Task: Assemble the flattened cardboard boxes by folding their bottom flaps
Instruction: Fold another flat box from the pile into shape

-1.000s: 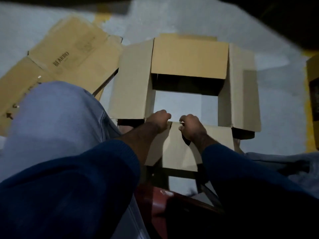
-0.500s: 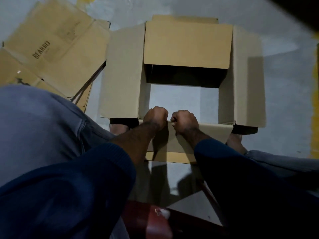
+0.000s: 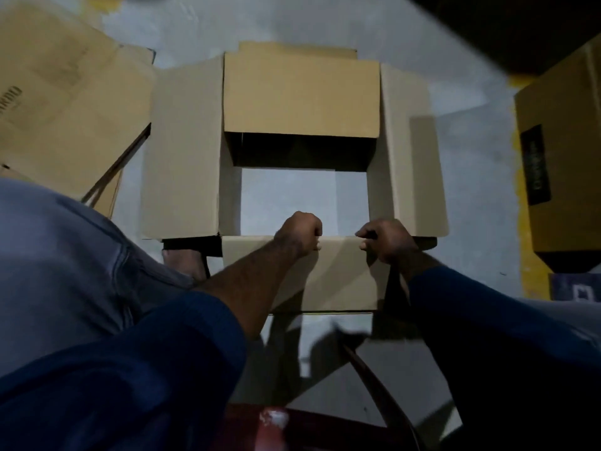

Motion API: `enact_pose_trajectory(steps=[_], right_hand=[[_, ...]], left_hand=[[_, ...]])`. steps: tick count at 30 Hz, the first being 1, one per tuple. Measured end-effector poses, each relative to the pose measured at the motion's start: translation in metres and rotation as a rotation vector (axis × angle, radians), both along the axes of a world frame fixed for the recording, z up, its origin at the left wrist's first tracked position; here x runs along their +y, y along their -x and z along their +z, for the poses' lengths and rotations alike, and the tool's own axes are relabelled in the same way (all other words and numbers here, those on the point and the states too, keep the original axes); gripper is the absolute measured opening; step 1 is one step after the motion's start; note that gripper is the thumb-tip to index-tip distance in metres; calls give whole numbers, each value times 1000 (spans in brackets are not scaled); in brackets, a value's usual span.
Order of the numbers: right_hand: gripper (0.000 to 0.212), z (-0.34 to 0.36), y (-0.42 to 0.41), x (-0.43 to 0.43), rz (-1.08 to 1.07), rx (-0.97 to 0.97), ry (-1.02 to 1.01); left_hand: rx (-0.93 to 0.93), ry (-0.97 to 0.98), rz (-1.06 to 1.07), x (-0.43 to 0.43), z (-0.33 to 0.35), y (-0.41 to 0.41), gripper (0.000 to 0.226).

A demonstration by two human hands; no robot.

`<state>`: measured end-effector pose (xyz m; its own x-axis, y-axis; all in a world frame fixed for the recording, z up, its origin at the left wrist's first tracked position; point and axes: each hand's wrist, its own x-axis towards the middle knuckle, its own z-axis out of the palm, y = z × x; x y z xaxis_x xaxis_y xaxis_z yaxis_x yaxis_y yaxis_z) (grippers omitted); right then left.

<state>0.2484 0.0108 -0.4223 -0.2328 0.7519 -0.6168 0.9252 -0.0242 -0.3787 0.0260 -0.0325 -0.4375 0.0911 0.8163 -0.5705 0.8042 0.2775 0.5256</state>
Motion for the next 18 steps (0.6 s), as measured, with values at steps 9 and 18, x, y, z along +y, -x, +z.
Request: enact_pose_trajectory(steps=[9, 18], right_hand=[[12, 3, 2, 8, 49, -37, -8], [22, 16, 36, 64, 305, -269, 320]], left_hand=[[-8, 16, 107, 2, -6, -4, 16], [-99, 95, -2, 29, 2, 14, 29]])
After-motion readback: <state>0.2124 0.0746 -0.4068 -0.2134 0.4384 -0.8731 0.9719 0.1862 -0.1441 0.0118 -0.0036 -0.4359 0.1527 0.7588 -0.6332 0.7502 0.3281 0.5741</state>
